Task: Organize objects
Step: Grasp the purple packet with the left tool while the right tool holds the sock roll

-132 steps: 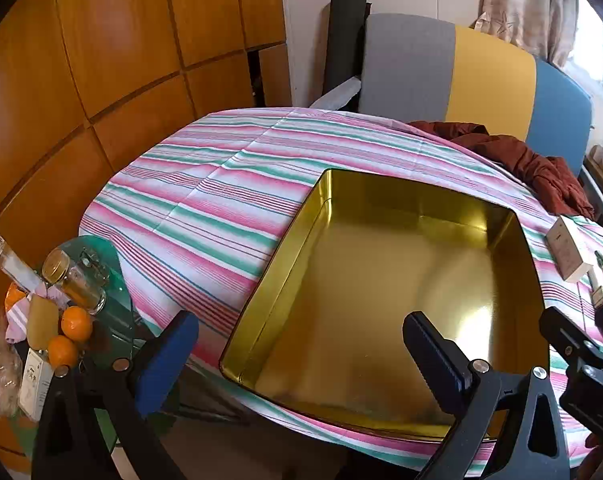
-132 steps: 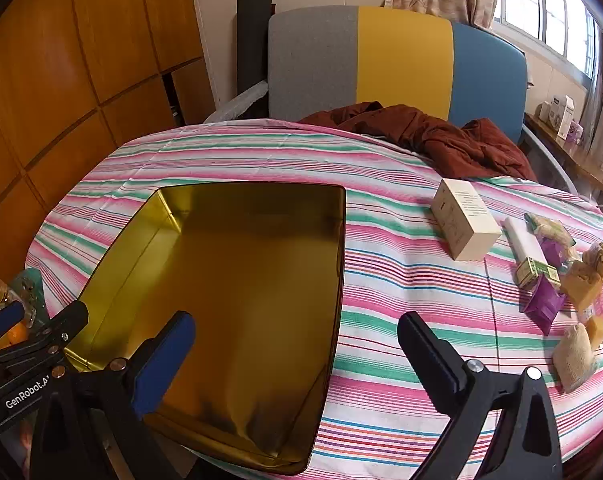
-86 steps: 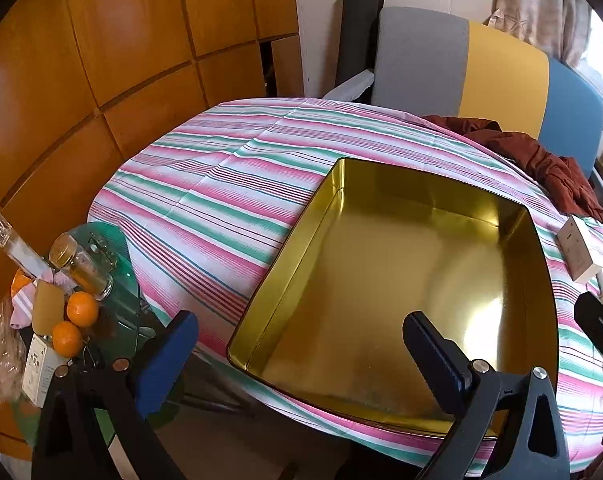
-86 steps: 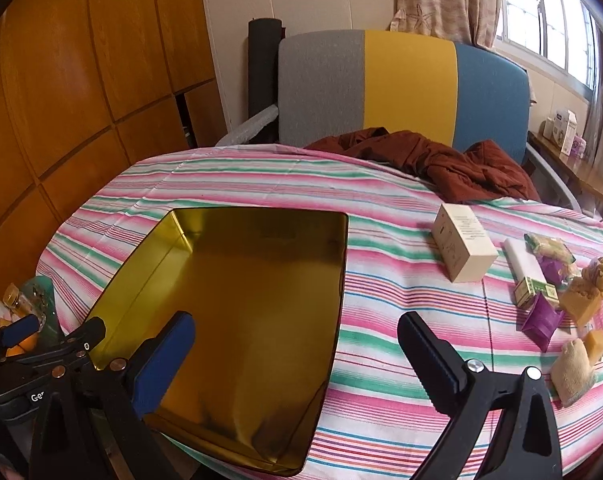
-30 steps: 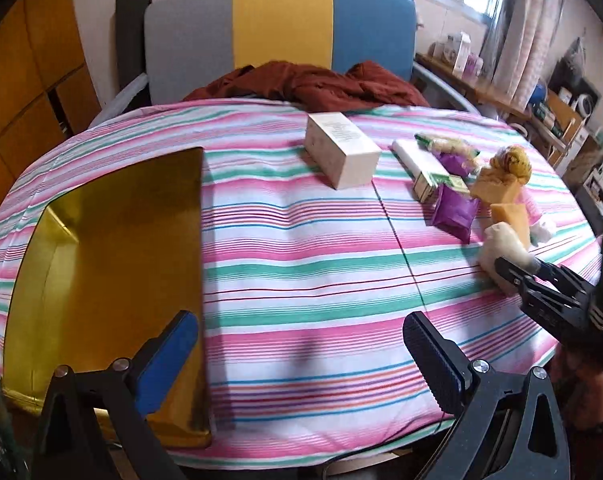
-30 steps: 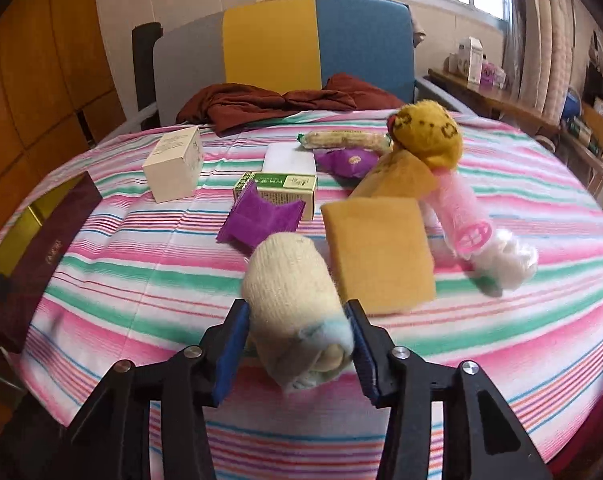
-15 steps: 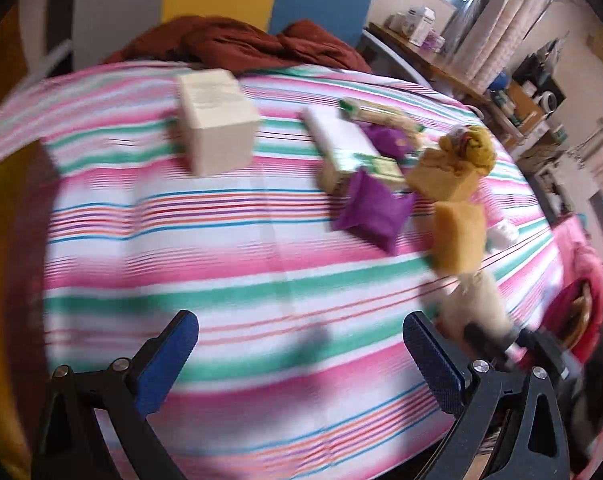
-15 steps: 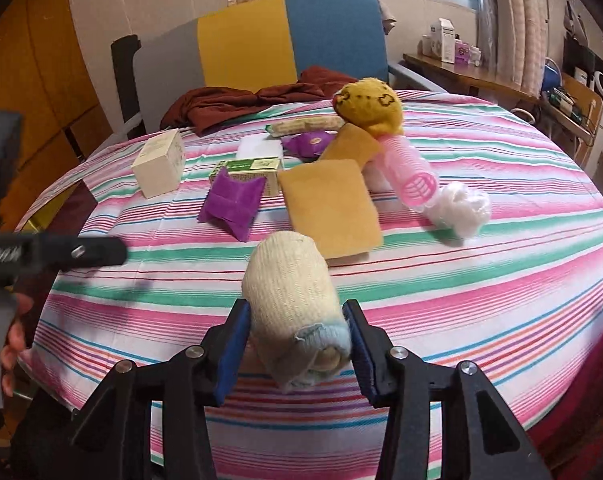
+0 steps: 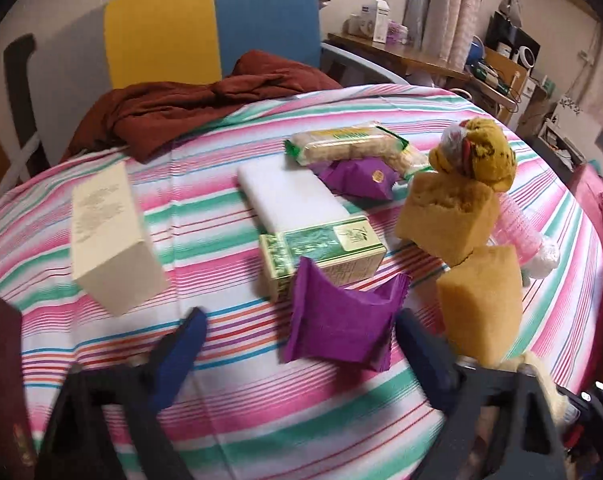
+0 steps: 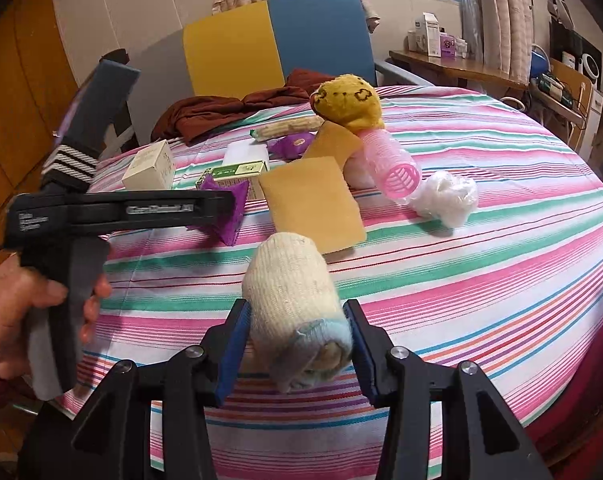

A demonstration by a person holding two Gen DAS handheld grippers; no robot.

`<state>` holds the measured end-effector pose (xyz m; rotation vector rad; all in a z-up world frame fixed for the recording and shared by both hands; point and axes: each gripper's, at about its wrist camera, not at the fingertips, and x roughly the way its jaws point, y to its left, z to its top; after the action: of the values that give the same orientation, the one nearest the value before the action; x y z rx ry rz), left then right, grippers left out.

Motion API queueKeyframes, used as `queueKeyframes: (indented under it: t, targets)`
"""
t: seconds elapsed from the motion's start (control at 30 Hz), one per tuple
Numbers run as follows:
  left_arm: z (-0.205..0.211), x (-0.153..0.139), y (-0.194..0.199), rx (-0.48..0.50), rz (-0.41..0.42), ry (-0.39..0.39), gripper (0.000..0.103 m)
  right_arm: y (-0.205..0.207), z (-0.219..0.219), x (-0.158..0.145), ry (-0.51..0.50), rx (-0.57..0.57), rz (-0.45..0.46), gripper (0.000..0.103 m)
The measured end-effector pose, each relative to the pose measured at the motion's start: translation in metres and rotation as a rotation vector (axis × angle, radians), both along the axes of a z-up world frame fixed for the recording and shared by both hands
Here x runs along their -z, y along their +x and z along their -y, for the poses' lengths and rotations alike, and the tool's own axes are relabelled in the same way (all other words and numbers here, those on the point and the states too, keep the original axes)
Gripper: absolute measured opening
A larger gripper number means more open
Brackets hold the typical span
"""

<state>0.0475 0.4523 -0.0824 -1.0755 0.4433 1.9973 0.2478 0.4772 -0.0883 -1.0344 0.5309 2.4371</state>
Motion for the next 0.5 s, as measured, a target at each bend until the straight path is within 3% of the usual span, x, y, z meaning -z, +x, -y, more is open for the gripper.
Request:
queueKeyframes:
  t: [0.03,0.1,0.23,0.5]
  targets:
    - [-0.002,0.003,-0.002,0.010,0.027,0.015,0.074,0.000,0.000,0.000,0.000,0.000,-0.001,0.048]
    - [-0.003,0.008,-0.004,0.016,0.040,0.029,0.068,0.001,0.000,0.000,-0.004,0.003,-0.004,0.048]
    - [-0.003,0.011,0.004,0.065,0.003,0.046,0.050,0.002,-0.001,0.001,-0.014,0.006,-0.009,0.048]
    - [0.012,0.015,0.004,0.055,-0.009,0.098,0.047,0.003,-0.001,0.002,-0.011,0.007,-0.013,0.048]
